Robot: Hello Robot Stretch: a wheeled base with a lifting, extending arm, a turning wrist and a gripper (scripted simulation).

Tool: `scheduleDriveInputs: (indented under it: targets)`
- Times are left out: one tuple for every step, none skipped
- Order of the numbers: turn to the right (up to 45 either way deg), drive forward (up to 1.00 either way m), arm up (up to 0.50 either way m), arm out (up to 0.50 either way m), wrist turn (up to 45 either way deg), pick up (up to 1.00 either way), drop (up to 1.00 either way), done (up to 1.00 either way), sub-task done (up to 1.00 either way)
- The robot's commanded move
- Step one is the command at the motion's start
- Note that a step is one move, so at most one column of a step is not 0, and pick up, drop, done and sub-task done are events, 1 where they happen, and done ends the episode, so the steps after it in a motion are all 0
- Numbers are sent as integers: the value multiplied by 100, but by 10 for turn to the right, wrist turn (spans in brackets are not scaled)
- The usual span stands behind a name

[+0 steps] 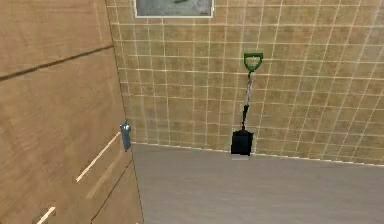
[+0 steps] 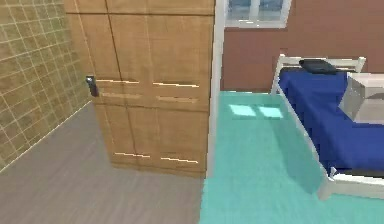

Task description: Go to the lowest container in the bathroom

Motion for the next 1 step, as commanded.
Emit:
scheduleDriveInputs:
  targets:
    - [0,100,0,0,0,0,0,0,0]
